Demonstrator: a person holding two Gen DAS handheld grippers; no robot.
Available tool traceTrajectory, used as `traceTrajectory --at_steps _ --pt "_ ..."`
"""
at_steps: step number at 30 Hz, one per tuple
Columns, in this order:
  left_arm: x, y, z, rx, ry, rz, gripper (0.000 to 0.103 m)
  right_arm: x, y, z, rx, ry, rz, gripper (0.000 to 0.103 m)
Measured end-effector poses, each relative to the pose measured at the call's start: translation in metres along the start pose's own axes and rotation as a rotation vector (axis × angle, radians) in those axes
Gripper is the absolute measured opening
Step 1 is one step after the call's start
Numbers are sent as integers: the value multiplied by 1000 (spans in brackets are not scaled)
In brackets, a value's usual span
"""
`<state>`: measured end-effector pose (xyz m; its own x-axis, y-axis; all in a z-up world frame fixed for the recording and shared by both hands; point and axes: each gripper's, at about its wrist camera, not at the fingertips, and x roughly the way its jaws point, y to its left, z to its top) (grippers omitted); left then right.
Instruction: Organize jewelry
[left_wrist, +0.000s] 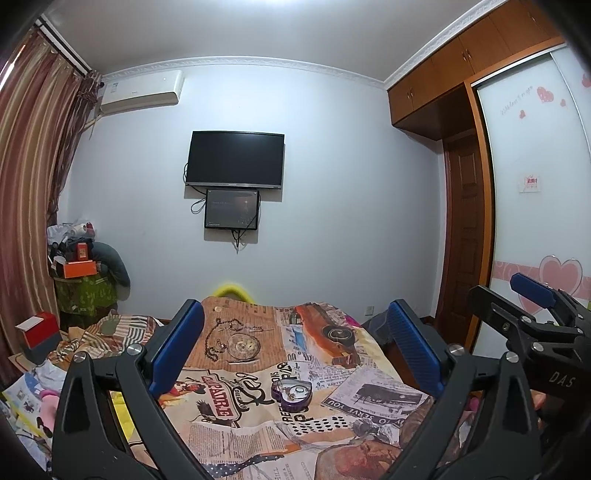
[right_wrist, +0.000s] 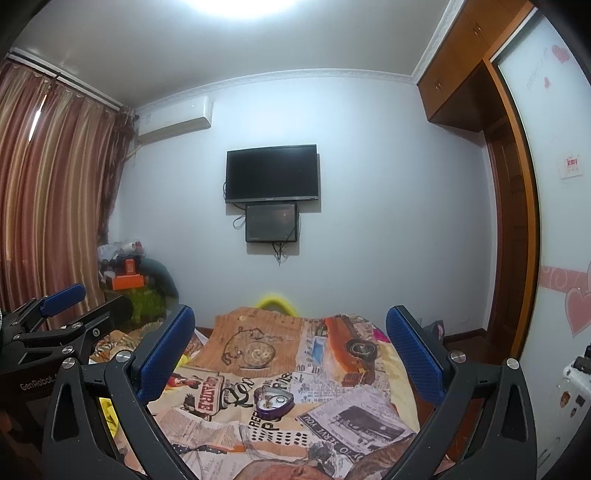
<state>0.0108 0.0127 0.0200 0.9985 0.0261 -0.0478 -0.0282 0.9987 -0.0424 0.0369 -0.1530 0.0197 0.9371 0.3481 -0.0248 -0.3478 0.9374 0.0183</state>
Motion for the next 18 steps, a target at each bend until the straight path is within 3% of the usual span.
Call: traceTrajectory --at_steps 18 --pt "3 -1 -2 3 18 -9 100 0 -3 -3 10 17 4 103"
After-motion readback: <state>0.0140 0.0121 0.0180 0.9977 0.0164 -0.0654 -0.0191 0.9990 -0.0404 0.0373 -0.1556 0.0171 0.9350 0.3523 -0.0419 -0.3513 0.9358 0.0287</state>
